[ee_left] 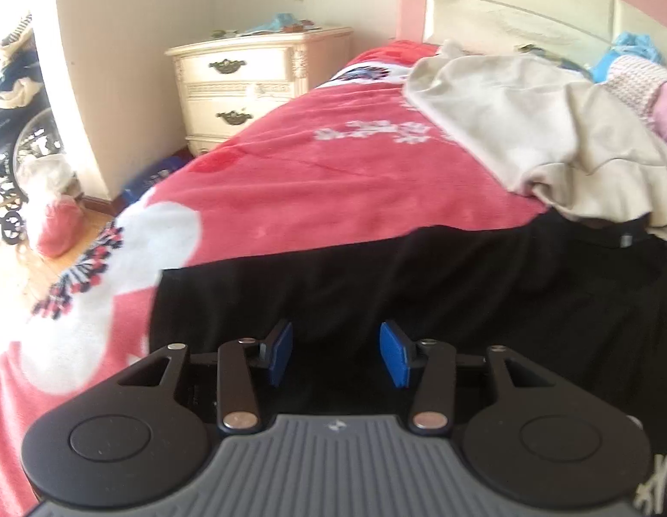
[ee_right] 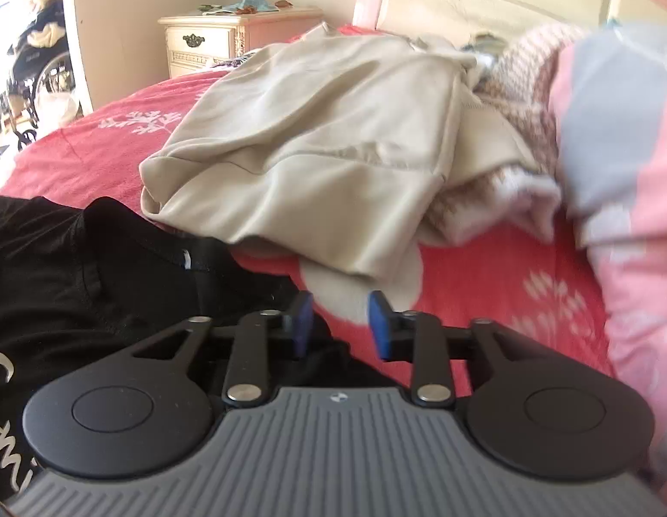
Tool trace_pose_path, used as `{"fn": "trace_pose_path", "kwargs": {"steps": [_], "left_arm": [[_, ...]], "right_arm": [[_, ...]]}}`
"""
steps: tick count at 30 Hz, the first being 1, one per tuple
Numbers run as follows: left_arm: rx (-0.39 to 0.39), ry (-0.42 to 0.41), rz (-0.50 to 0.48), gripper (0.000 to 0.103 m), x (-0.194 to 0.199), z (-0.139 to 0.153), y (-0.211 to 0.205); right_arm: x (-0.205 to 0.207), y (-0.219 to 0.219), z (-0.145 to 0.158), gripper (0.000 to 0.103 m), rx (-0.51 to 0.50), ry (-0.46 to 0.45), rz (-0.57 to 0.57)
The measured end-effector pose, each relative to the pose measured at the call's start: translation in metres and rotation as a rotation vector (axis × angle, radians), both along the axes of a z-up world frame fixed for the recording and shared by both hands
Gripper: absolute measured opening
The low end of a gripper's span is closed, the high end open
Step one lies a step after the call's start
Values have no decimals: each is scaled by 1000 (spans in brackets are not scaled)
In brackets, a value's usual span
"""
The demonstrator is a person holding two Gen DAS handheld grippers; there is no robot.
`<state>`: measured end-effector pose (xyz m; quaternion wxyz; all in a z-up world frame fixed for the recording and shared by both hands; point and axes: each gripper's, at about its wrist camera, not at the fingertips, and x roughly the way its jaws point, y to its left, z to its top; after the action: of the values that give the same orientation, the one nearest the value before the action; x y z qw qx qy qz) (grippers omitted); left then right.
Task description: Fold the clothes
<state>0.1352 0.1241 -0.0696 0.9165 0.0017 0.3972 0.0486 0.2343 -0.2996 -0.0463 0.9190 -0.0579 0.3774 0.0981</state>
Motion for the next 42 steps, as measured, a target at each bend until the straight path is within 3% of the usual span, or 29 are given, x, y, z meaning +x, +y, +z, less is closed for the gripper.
{"fn": "trace_pose_path", "kwargs": {"steps": [1, 4, 10, 13, 16, 18, 20, 26, 30, 35, 36, 38, 42], "left_arm": [[0, 9, 13, 46, 3, -2, 4], [-21, 16, 14, 47, 4, -6, 9], [-23, 6, 19, 48, 4, -9, 9], [-31, 6, 21, 48, 6, -11, 10], [-28, 4, 22, 48, 4, -11, 10], [-20, 2, 23, 48, 6, -12, 8], [-12, 1, 23, 49, 6, -12, 7], [-6, -5, 25, 49, 5, -13, 7], [9, -12, 27, 49, 5, -14, 4], [36, -23, 25, 49, 4, -14, 1], [40, -26, 24, 50, 4, -14, 0], [46, -38, 23, 50, 3, -12, 1], [72, -109, 18, 49, -7, 4, 1]], "right_arm": [[3, -9, -1, 41, 23, 23, -13], [27, -44, -23, 42, 176, 139, -46], [39, -51, -23, 44, 351, 273, 50], [42, -40, -24, 35, 317, 317, 98], [37, -39, -22, 23, 374, 334, 132], [30, -33, -24, 7, 329, 312, 147], [20, -23, -23, 3, 264, 257, 152], [-13, 6, -16, 1, -39, -5, 51], [-24, 17, -23, 1, -158, -116, 3], [-18, 18, -43, 5, -178, -115, 12], [-17, 13, -40, 7, -151, -121, 3], [-18, 1, -28, 29, -78, -142, -27], [-35, -28, 10, 32, 29, -183, -102]]}}
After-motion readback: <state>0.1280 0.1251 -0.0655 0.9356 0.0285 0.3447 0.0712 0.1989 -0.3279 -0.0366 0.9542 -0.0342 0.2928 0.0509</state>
